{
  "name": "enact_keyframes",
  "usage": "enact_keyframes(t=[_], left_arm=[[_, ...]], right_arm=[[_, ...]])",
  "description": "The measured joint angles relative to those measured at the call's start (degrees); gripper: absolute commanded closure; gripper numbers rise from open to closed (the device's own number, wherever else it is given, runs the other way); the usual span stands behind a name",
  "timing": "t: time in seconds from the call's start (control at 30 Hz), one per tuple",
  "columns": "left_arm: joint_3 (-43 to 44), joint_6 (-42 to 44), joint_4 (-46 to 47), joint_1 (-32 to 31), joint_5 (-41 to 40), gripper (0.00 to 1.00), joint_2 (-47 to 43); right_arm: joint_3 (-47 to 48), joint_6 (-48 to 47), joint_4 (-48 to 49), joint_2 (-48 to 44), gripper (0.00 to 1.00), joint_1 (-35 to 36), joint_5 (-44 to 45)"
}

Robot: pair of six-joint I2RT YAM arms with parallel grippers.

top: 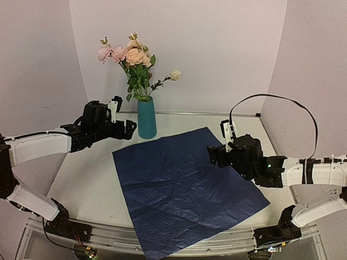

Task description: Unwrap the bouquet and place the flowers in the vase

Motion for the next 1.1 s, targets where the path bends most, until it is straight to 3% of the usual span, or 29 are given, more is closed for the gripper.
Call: enact_keyframes(t=[0.27, 0.57, 0.67, 0.93, 1.1], left_arm=[[-7.9, -0.2, 4.1, 0.6, -2.5, 0.0, -2.5], [-16.7, -2.6, 10.4, 8.4, -4.3, 0.0, -7.7], [-19.2, -3.2, 12.7, 11.0, -5.9, 0.0, -8.8], [-26.5, -2.3, 24.0, 14.9, -10.4, 0.0, -7.6], [-27.1, -1.6, 30.4, 17.8, -11.4, 0.0, -2.8]], right_arm=[[-7.4, -0.1, 1.5, -9.7, 0.07, -16.8, -5.7], [-18.4, -2.0, 9.7, -18.9, 0.05, -38.3, -11.2], [-20.0, -3.7, 13.6, -15.6, 0.06, -39.6, -11.1], [-20.2, -9.8, 28.7, 5.3, 0.02, -41.4, -13.6], [-20.4, -11.3, 35.5, 8.9, 0.02, -44.5, -17.4]])
